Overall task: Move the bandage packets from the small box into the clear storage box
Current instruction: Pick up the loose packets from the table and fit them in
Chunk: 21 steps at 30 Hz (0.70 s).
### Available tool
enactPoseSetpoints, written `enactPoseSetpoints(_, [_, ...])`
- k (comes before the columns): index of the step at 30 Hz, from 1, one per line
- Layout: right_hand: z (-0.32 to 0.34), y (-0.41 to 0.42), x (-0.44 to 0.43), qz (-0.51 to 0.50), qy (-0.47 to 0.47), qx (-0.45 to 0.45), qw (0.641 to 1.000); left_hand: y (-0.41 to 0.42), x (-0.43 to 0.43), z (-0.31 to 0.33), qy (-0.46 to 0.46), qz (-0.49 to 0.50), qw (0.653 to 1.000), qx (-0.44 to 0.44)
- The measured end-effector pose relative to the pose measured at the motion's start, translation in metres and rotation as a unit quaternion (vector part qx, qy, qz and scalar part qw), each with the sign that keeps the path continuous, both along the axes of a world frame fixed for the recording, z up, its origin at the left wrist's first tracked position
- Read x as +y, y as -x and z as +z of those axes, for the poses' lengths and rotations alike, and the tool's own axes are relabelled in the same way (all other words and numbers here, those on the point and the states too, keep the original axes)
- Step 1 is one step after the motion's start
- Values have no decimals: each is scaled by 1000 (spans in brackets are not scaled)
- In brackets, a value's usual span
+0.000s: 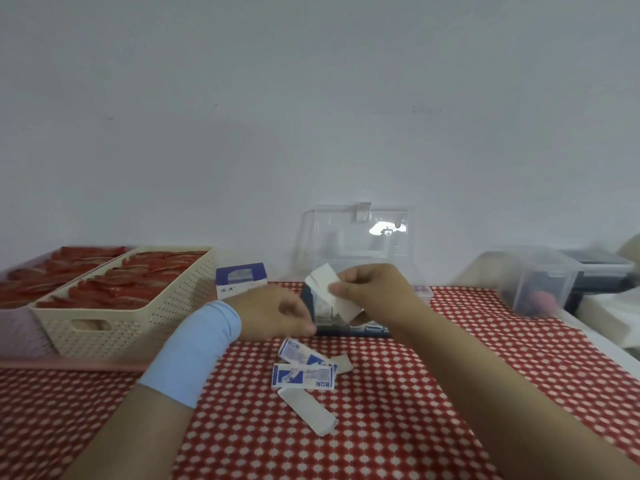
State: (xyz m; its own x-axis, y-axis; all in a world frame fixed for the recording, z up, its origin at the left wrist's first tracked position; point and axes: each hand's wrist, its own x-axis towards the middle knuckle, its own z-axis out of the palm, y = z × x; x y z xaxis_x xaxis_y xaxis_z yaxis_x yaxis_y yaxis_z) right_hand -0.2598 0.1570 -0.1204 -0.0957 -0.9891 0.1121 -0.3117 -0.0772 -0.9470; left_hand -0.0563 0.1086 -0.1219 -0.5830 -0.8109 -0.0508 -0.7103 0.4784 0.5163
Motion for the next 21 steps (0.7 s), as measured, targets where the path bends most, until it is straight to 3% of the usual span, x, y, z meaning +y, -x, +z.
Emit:
enactPoseSetpoints(4, [13,9,5,97,-50,-169,980,19,11,11,-9,33,953,302])
enactPoseSetpoints(8, [19,10,4,166,-103,-236,952,37,17,3,-63,26,911,407])
enactPoseSetpoints(12, [20,9,7,174,-119,-238,948,39,12,-7,-124,17,850,512])
enactPoseSetpoints(15, [24,7,10,152,-83,-157,972,39,11,-10,-173,1,796,581])
enactPoseSetpoints(18, [25,7,10,73,53,20,996,38,14,-8,-228,0,748,624])
enactPoseSetpoints(21, [26,9,14,107,161,225,955,39,19,-7,-275,1,743,610])
